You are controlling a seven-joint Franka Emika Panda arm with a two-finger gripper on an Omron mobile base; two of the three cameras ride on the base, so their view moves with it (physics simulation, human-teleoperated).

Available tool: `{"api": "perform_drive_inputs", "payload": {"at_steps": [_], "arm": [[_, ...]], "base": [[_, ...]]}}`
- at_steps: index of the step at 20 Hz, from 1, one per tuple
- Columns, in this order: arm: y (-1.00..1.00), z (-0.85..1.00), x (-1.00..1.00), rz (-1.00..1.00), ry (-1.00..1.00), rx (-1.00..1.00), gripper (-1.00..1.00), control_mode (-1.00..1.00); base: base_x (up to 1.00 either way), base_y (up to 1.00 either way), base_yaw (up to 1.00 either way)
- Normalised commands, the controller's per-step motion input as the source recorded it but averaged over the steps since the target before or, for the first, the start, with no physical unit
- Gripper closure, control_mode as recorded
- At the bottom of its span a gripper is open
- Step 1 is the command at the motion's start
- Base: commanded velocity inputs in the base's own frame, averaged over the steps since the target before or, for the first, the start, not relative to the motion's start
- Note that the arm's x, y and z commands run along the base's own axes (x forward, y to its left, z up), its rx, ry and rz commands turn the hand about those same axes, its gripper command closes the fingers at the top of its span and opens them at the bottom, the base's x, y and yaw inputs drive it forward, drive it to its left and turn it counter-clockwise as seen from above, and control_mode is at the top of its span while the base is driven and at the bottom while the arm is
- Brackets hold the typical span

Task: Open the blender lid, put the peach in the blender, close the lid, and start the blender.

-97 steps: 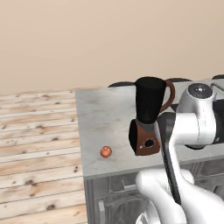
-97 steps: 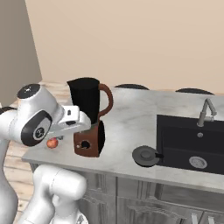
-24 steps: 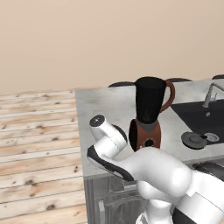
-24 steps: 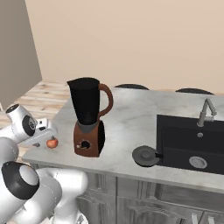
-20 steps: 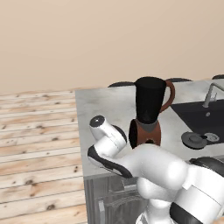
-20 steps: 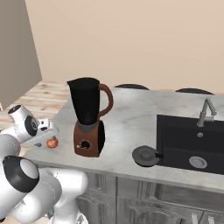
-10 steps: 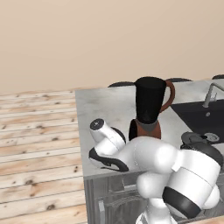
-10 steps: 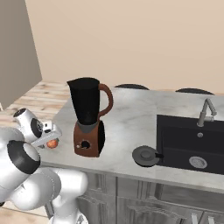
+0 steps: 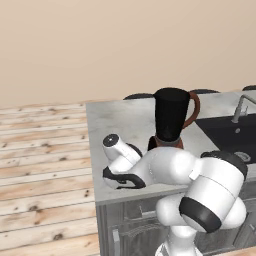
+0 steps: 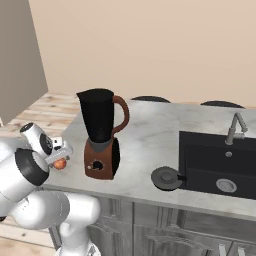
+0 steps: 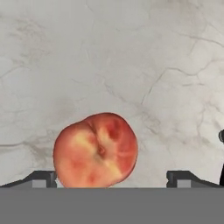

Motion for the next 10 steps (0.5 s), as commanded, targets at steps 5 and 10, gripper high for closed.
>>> {"api": "perform_drive_inputs", "payload": {"at_steps": [5,10], "arm": [[0.00,-0.23,0.15,0.02,0.00,0.00,-1.00,-1.00],[0.00,-0.37,0.11,0.01,0.00,0.00,-1.00,-1.00]], "base": [[0.00,0.00,0.00],[0.00,0.00,0.00]]}}
